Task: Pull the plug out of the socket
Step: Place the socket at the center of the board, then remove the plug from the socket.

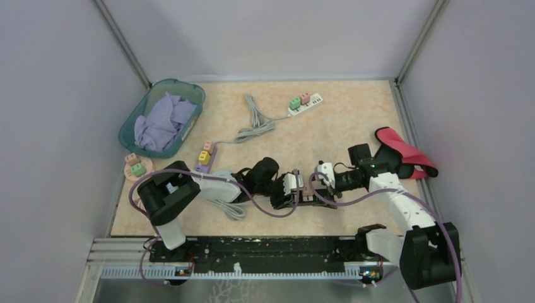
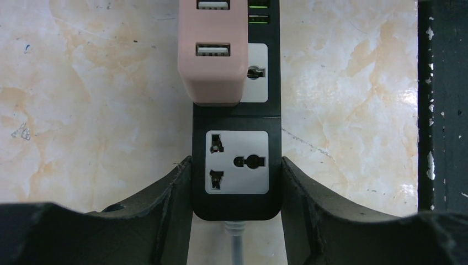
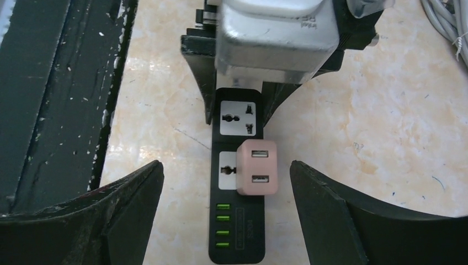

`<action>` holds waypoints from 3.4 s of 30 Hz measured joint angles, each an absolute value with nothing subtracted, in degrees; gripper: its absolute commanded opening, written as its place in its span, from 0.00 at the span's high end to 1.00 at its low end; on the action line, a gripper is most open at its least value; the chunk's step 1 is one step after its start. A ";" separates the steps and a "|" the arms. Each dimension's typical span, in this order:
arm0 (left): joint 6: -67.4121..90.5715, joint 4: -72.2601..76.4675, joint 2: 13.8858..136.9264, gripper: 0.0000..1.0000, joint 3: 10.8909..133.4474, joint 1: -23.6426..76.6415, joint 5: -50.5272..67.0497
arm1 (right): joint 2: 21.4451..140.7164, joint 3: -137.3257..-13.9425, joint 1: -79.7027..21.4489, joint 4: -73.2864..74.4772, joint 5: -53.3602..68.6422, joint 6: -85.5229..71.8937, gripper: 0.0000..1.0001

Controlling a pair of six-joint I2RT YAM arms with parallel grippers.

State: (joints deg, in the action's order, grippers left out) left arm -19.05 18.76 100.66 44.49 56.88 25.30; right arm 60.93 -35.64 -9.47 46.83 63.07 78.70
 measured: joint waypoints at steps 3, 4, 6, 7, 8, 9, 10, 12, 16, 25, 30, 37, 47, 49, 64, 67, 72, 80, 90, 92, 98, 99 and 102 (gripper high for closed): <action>-18.35 21.19 100.84 0.41 43.70 57.89 24.14 | 62.11 -35.64 -12.29 43.18 60.62 75.83 0.18; -17.87 22.28 100.82 0.37 43.16 58.19 23.83 | 62.37 -35.64 -12.78 42.48 60.14 75.31 0.19; -17.08 24.64 100.82 0.26 42.09 58.48 23.53 | 62.81 -35.64 -13.63 40.86 58.87 73.84 0.21; -16.40 26.70 100.79 0.19 41.19 58.52 23.53 | 62.92 -35.64 -13.80 40.25 58.30 73.23 0.22; -15.99 28.27 100.68 0.14 40.49 58.52 23.40 | 63.07 -35.64 -13.89 39.55 57.76 72.69 0.23; -15.14 30.65 100.40 0.12 39.24 58.52 23.20 | 63.20 -35.64 -13.89 38.96 57.28 72.10 0.24; -14.55 33.54 100.05 0.11 37.69 58.52 22.85 | 63.31 -35.64 -13.89 38.50 56.80 71.68 0.26; -13.52 37.85 99.46 0.11 35.20 58.52 22.33 | 63.46 -35.64 -13.91 37.74 56.29 70.85 0.29; -11.99 43.79 98.35 0.00 31.77 58.52 21.45 | 64.45 -35.62 -14.76 35.97 54.87 69.36 0.35; -10.22 50.28 90.00 0.00 26.72 58.52 17.47 | 67.18 -35.24 -17.89 32.42 50.65 65.67 0.47; -8.78 54.26 87.57 0.00 23.20 58.50 13.96 | 68.05 -35.24 -19.05 31.83 49.52 64.79 0.58; -9.45 56.64 90.80 0.09 22.13 58.48 18.68 | 69.10 -35.27 -19.88 31.48 48.95 64.47 0.88; -10.72 64.79 102.89 0.16 24.84 58.48 24.64 | 69.10 -35.33 -19.88 33.36 50.04 66.78 1.00; -10.76 65.19 104.25 0.18 25.87 58.48 24.95 | 69.10 -35.33 -19.88 33.85 50.30 66.87 1.00; -9.52 60.84 109.40 0.64 32.97 58.74 26.44 | 69.08 -35.42 -19.88 32.80 49.36 63.70 1.00; -9.56 60.34 109.43 0.88 33.34 58.74 26.48 | 69.04 -35.42 -20.01 32.47 49.08 62.92 0.99; -9.58 60.40 109.97 1.00 33.91 58.74 26.46 | 68.62 -35.40 -20.01 32.53 48.93 63.00 0.99; -9.28 60.95 110.28 1.00 33.93 58.74 26.63 | 68.36 -35.68 -21.52 33.34 48.47 65.25 1.00; -9.17 61.69 110.45 1.00 33.74 58.70 26.20 | 68.38 -35.99 -20.78 31.29 46.54 58.02 1.00; -9.17 62.00 110.54 1.00 33.69 58.61 26.09 | 68.36 -35.99 -20.23 31.59 46.94 58.65 1.00; -9.15 63.24 110.63 1.00 33.06 58.52 26.02 | 68.36 -36.18 -18.74 34.83 49.41 64.79 1.00; -9.15 63.35 110.63 1.00 33.01 58.52 26.02 | 68.38 -36.34 -18.59 35.53 49.60 65.84 1.00; -9.02 64.29 110.63 1.00 32.77 58.54 26.09 | 68.38 -37.01 -18.33 37.82 50.57 69.82 1.00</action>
State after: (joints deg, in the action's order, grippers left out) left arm -9.02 64.29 110.63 32.77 58.54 26.09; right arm 68.38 -37.01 -18.33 37.82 50.57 69.82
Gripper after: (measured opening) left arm 0.574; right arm 0.289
